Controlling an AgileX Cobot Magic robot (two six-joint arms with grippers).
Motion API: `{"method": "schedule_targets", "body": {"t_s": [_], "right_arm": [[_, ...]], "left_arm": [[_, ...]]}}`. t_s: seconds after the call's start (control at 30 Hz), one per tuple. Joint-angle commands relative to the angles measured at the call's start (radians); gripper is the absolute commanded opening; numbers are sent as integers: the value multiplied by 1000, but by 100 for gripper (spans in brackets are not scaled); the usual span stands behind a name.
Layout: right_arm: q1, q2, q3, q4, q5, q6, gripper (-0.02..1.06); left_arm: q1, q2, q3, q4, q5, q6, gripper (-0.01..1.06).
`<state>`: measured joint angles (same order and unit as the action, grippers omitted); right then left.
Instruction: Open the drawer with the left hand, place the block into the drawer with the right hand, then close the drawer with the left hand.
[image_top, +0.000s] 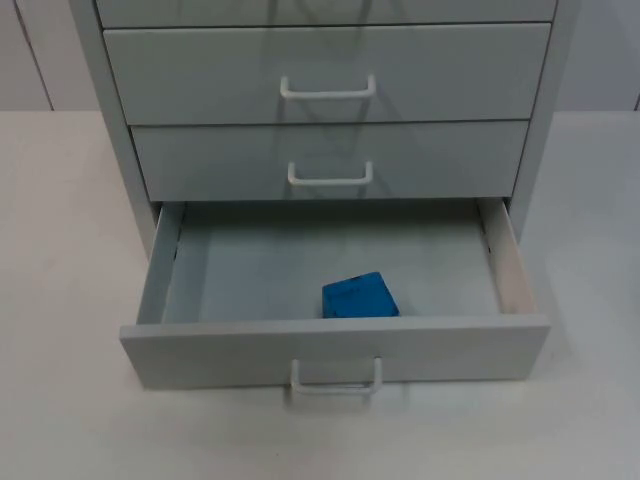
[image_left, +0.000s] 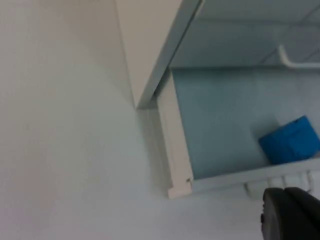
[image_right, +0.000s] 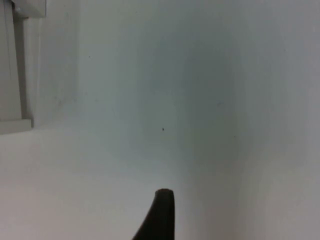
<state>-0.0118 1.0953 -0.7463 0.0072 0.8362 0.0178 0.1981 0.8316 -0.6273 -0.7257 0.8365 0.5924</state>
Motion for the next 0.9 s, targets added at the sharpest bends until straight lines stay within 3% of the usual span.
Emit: {"method": "schedule_targets", "body": {"t_s": [0.0, 0.1, 0.23, 0.27, 0.37, 0.4, 0.43, 0.57, 0.6, 0.73, 0.77, 0.87], "right_arm": [[-7, -6, 4, -7, -12, -10, 78], [-7, -6, 4, -7, -12, -10, 78], [-7, -6, 4, -7, -14, -10, 78], [-7, -6, 4, -7, -14, -10, 78], [-7, -6, 4, -7, -17, -10, 78], [-7, -6, 4, -7, -17, -10, 78], [-7, -6, 4, -7, -17, -10, 78], [-7, -6, 4, -7, -13, -10, 78], [-7, -6, 4, -7, -13, -10, 78], [-7, -6, 4, -7, -13, -10, 78], [-7, -6, 4, -7, -13, -10, 78], [-5, -6, 4, -1, -5, -10, 78]], "left_arm": [[-29, 29, -50, -23, 12, 13, 0], [-88, 54, -102, -22, 5, 9, 0], [-291, 94, -177, 119, -54, -79, 0], [-291, 94, -177, 119, -54, -79, 0], [-479, 112, -187, 333, -127, -258, 0], [-578, 128, -187, 457, -146, -360, 0], [-578, 128, -187, 457, -146, -360, 0], [-814, 201, -187, 792, -159, -626, 0], [-814, 201, -187, 792, -159, -626, 0], [-1026, 322, -187, 1121, -163, -894, 0], [-1026, 322, -187, 1121, -163, -894, 0], [-1172, 438, -187, 1349, -161, -1043, 0]]}}
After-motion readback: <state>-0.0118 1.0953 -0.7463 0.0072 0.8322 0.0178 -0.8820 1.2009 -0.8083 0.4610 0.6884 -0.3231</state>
